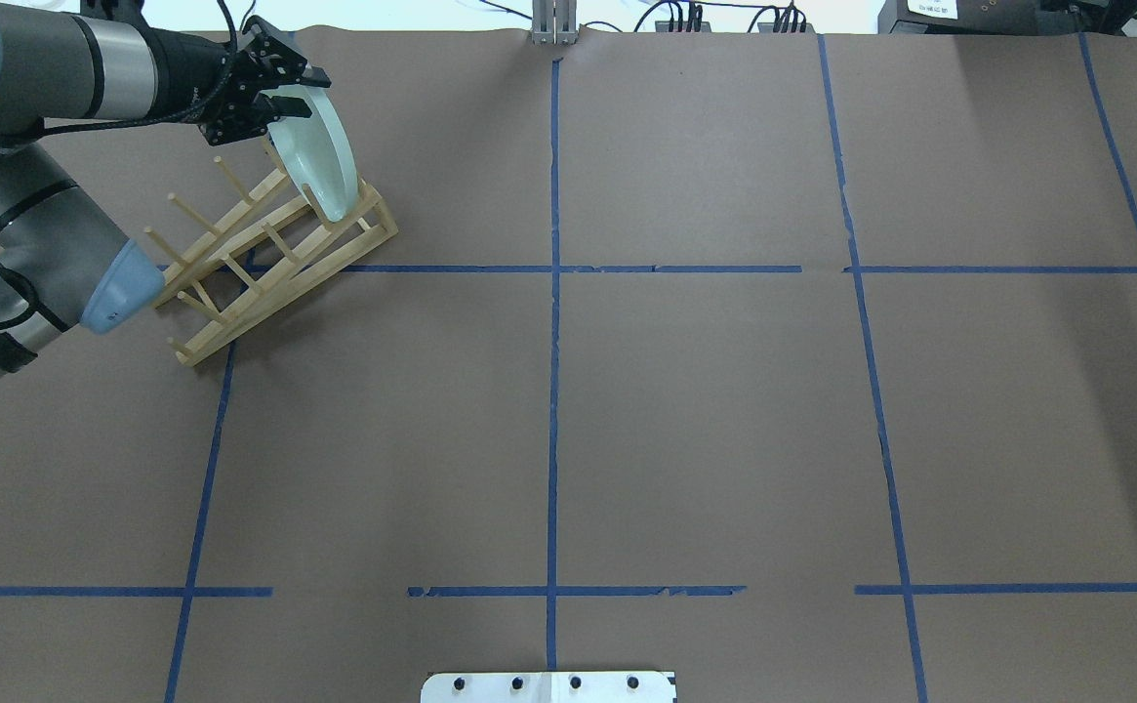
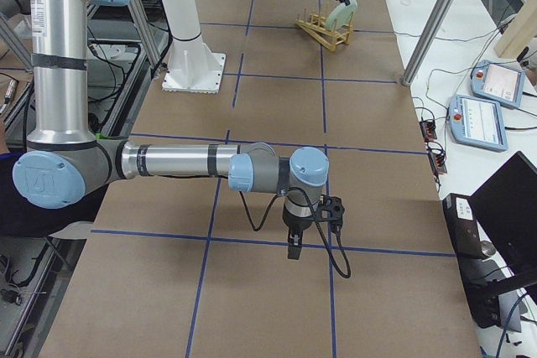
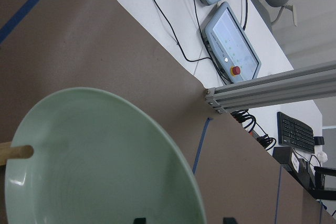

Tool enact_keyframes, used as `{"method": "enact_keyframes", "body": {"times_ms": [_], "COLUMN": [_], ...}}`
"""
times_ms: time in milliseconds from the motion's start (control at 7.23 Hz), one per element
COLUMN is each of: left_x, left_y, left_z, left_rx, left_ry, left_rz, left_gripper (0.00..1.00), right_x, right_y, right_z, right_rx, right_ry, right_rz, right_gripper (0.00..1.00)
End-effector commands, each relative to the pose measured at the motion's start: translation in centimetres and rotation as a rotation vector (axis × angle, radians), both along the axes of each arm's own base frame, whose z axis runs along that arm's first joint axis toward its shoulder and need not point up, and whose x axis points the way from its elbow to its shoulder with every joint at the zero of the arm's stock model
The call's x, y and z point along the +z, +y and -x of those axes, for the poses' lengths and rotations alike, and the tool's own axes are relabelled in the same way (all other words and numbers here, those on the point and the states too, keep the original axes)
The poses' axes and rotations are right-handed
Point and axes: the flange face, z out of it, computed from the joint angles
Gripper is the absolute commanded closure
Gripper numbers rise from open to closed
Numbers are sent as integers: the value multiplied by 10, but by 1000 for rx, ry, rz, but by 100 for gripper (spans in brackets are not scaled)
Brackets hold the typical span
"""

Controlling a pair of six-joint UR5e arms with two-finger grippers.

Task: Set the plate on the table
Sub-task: 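Close the left gripper on the plate rim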

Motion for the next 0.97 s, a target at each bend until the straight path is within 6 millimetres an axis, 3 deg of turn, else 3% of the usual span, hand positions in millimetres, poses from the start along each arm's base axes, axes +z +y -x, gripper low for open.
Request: {"method": "enact_keyframes", "body": {"times_ms": [0, 277, 553, 830], "left_x": [-3, -4, 11, -3], "left_y": [6, 14, 27, 16], "left_z": [8, 20, 38, 85], "left_rx": [-2, -11, -23, -86], "left_ry": [52, 135, 236, 274], "left_rz": [-27, -43, -45, -52], "left_gripper": [100, 100, 100, 100], "right_x": [0, 0, 0, 0], "right_y": [0, 0, 0, 0], "right_z": [1, 1, 1, 0], "right_rx": [-2, -1, -2, 0], "right_ry": [0, 0, 0, 0], "right_rz": [-1, 0, 1, -1], "right_gripper": [0, 0, 0, 0]}}
